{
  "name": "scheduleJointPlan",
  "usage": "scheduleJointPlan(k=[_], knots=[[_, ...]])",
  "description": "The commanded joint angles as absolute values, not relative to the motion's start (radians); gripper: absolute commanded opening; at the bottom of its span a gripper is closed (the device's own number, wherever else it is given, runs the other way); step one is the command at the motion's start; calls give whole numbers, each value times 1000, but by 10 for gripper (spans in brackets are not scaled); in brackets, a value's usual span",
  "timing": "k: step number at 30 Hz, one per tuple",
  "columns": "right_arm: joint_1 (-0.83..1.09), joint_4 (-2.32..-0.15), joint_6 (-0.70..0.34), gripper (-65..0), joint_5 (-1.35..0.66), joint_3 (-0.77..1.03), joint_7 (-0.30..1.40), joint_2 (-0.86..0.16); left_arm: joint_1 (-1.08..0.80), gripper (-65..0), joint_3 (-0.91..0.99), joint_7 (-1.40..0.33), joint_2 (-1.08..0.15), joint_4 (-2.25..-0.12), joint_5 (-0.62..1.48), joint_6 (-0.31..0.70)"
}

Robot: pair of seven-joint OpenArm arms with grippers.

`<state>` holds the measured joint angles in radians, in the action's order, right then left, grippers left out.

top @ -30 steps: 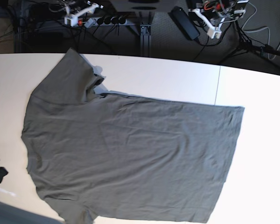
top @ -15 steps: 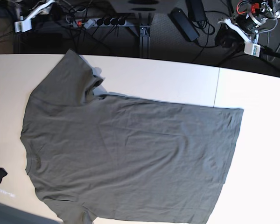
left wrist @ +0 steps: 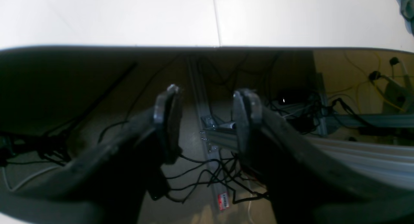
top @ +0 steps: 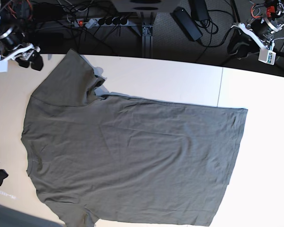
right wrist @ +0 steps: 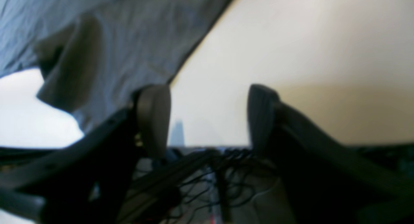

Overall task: Fold the T-shirt properly
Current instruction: 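Grasp the shirt's shoulder and hem corners with right and left grippers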

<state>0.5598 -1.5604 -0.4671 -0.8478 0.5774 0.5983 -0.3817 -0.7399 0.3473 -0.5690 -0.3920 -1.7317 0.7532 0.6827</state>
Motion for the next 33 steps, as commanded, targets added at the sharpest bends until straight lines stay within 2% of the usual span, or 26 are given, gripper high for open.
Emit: scheduleJointPlan(k=[1,6,12,16,20,24,33], knots=[[539,-1553,-495,-275,-860,562,592,-394,-749,-350,355,-555,-414,-1746,773,698],[484,-1504,-495,-275,-860,469,613,-336,-744,-317,372,-585,-463,-1746,820,698],[494,-1505,-495,-274,-854,432,637,-220,-693,-313,452,-641,-536,-1745,905,698],[493,-1505,-495,-275,-844,432,637,-161,-628,-280,471,-654,-604,-1745,936,698],[493,-1505,-495,-275,-834,432,636,-136,-516,-279,463,-655,-656,-1713,936,698],[493,-1505,-496,-275,-823,432,636,-132,-364,-279,374,-655,-695,-1552,953,698],[493,-1505,-495,-275,-803,432,637,-133,14,-279,83,-672,-695,-1085,955,698]])
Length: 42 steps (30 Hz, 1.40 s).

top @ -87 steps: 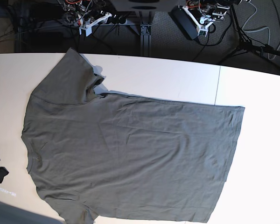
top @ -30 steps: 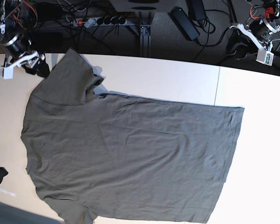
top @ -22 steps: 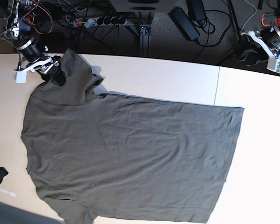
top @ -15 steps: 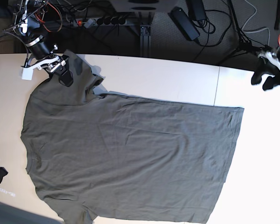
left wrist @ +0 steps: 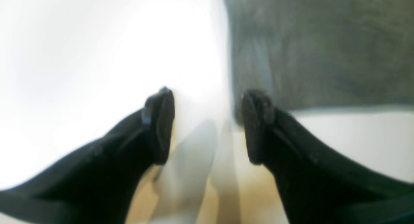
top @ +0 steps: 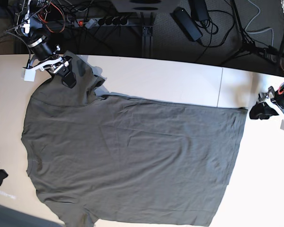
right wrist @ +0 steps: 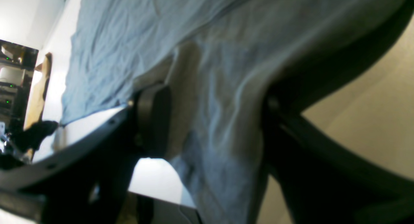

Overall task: Fold the T-shirt properly
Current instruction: 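Grasp the shirt's shoulder and hem corners with right and left grippers, then lift the grasped edge and fold it across the shirt body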

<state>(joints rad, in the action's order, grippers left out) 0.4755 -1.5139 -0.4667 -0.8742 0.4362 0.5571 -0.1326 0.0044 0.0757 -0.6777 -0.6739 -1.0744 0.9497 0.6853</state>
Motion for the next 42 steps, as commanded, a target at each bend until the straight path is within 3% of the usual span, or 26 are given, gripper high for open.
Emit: scheduleJointPlan(k=[1,8,19,21,23,24,25,27,28,35,38,42], knots=[[493,-1505,-495,-275,-803,432,637,-132,37,-278,56,-680,-694,-1063,960,698],[493,-1505,-495,-275,-799,432,638,-133,83,-278,-93,-734,-628,-1048,934,698],[493,-1507,-495,-275,-789,432,637,-133,80,-287,-107,-723,-562,-1048,845,698],[493,-1507,-495,-277,-789,432,635,-133,80,-394,-107,-662,-563,-1048,844,698],[493,-1507,-495,-279,-789,432,631,-133,81,-569,-107,-633,-563,-1048,840,698],[493,-1507,-495,-311,-789,432,625,-133,80,-640,-107,-631,-562,-1048,840,698],[493,-1508,-495,-380,-789,432,625,-133,80,-650,-107,-632,-562,-1048,840,698],[487,-1508,-495,-597,-789,432,625,-133,81,-650,-107,-633,-564,-1048,840,698],[487,-1508,-495,-650,-789,432,625,-133,81,-650,-107,-633,-564,-1048,841,698],[478,-1561,-498,-650,-797,477,702,-133,80,-650,-67,-748,-572,-1087,921,698],[495,-1637,-498,-650,-859,541,792,-139,50,-650,-63,-843,-600,-1167,974,698],[545,-1728,-498,-650,-925,620,806,-176,-41,-650,-63,-845,-657,-1324,1002,698]])
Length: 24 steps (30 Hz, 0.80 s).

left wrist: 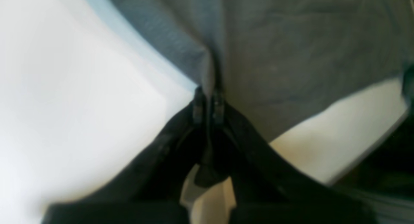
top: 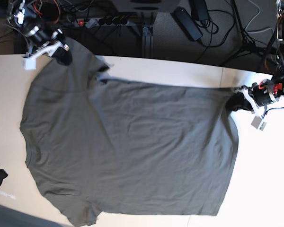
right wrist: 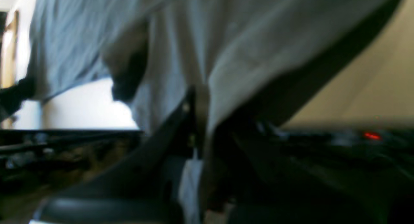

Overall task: Fold the T-shirt properly
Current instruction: 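Lift the grasped edge and fold it across the shirt body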

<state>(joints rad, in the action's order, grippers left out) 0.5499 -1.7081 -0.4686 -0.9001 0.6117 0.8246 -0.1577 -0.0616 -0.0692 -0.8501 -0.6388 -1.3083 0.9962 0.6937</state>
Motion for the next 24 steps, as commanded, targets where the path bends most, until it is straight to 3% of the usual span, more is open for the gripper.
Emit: scheduleJointPlan(k=[1,6,12,18,24], knots=[[550,-1746,-498,-650,-928,634,808,-191,-54,-650,-60,-842,-669,-1362,1001,698],[554,-1811,-499,-650,-945,659,809,-287,-43,-650,22,-842,-682,-1507,1012,698],[465,-1864,-505,-650,-912,659,809,-391,54,-650,38,-842,-693,-1524,1013,698],[347,-1848,-513,-650,-871,644,807,-516,127,-650,1,-813,-693,-1451,993,698],[168,-1738,-513,-650,-740,451,762,-658,277,-650,-148,-721,-660,-1330,860,698]])
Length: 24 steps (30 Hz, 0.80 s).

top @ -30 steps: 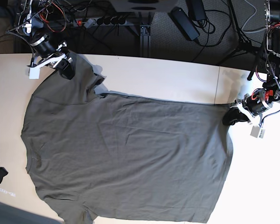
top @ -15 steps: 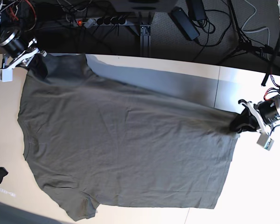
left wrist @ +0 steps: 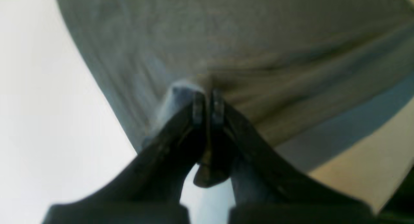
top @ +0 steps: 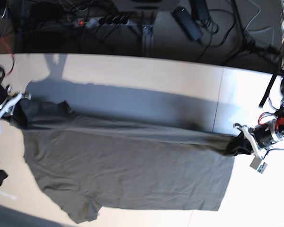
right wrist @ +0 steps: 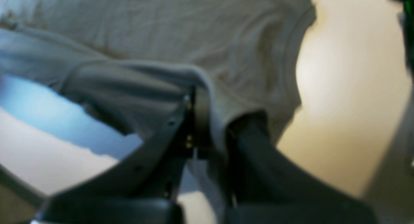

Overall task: Fold the T-shirt properly
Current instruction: 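Lift the grasped edge and fold it across the shirt body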

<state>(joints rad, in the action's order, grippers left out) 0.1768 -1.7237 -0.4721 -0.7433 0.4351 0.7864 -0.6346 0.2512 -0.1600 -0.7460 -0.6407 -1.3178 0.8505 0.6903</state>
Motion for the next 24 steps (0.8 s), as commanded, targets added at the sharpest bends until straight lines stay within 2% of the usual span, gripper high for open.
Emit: scheduleJointPlan(k=[1,9,15,17,21,22,24], knots=[[123,-1695,-513,-650,-729,410,759,-678,310,-650,-174,-720,-651,-1304,842,698],[-220,-1412,-513,-650,-624,97,756,-731,443,-650,-295,-544,-629,-1098,714,698],[-426,-1285,-513,-650,-553,-117,728,-722,504,-650,-295,-534,-578,-1017,709,698],[-476,-1245,-513,-650,-521,-179,728,-712,515,-567,-295,-527,-564,-1008,678,698],[-509,-1201,-512,-650,-512,-240,702,-689,514,-313,-295,-512,-560,-1007,619,698],[-509,-1201,-511,-571,-502,-240,696,-679,515,-271,-295,-512,-561,-1007,605,698],[-508,-1200,-506,-343,-476,-240,696,-661,516,-258,-293,-512,-561,-1008,601,698]])
